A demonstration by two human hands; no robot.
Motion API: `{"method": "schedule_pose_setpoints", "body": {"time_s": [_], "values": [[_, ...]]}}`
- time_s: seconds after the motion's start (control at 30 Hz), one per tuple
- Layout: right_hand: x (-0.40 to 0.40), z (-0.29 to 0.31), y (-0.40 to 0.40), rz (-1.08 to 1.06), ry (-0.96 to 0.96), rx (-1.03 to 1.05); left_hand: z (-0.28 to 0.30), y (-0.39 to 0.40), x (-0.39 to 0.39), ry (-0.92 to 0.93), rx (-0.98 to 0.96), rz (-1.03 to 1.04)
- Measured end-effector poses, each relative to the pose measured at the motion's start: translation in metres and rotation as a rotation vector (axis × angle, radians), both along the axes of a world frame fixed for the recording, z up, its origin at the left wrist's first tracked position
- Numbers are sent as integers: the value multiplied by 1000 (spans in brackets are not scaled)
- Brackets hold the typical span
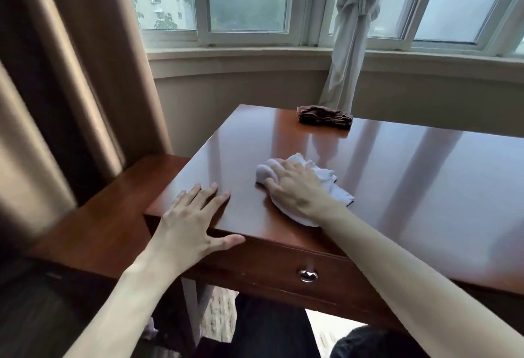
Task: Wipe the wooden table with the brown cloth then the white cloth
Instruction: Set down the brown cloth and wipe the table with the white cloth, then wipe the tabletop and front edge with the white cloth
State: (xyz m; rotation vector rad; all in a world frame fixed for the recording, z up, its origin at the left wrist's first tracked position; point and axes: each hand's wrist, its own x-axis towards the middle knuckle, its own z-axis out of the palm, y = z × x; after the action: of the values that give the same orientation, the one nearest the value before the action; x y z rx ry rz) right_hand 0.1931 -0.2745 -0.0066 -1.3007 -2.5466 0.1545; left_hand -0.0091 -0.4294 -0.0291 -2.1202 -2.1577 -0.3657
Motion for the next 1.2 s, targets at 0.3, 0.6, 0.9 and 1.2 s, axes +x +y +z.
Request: {"method": "schedule_pose_setpoints", "body": {"time_s": [0.3,0.6,0.9,1.2], "values": [[15,4,39,-49,-13,-3,46,87,5,-178,-65,14],[19,0,146,-16,41,-2,13,191,6,-107,-115,101],[-9,0,237,-176,-20,-46,7,196,3,-113,-125,117],[24,-3,102,-16,-18,-64,10,194,5,-95,-160,118]]}}
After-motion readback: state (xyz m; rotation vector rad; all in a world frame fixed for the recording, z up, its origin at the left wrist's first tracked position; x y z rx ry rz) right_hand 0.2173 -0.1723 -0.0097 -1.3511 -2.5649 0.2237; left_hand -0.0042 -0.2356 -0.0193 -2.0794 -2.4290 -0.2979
